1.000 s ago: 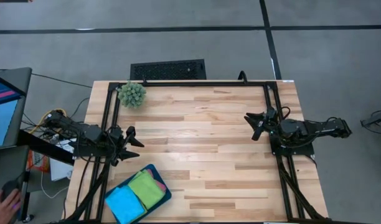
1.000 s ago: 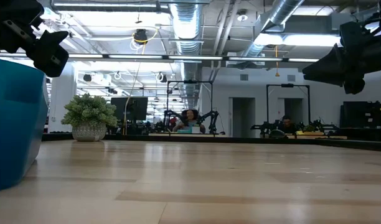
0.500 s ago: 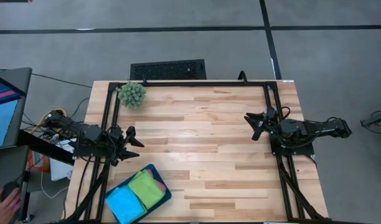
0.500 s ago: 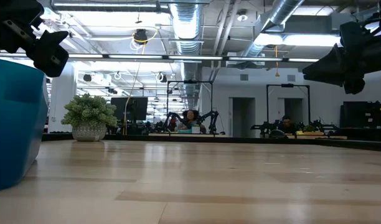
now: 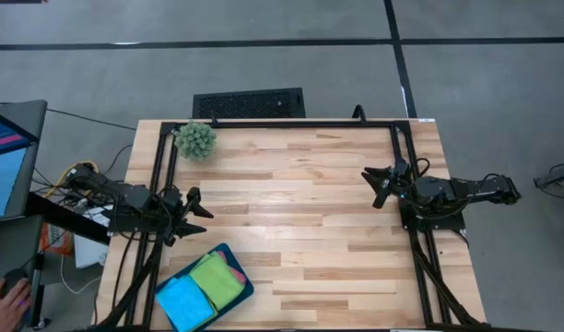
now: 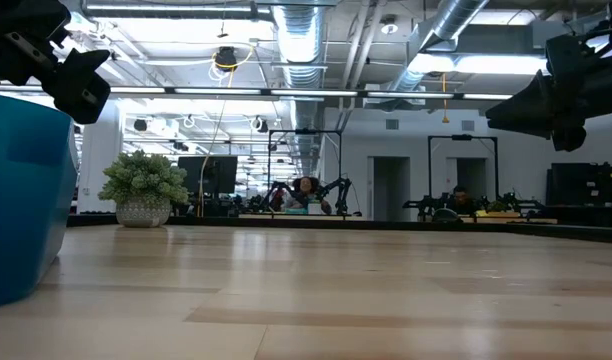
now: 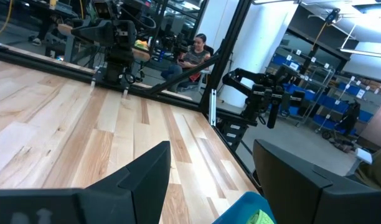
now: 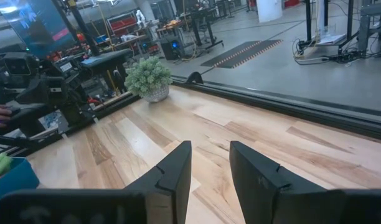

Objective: Fold microfiber towels
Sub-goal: Return to Home Position

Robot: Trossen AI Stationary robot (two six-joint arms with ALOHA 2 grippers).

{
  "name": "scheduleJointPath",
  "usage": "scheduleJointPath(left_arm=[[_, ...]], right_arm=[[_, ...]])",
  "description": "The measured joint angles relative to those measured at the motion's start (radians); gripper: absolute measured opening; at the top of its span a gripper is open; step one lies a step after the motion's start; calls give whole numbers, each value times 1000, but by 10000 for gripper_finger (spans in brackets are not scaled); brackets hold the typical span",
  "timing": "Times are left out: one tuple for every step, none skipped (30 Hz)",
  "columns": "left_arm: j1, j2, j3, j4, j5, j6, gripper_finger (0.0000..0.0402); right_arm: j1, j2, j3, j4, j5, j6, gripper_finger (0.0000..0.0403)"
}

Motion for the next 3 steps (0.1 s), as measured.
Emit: scheduleJointPath(left_arm=[[0, 0, 0, 0, 0, 0, 221], [0, 0, 0, 0, 0, 0, 221], [0, 0, 0, 0, 0, 0, 221]], right_arm=[[0, 0, 0, 0, 0, 0, 134], [0, 0, 0, 0, 0, 0, 134], [0, 0, 0, 0, 0, 0, 134]])
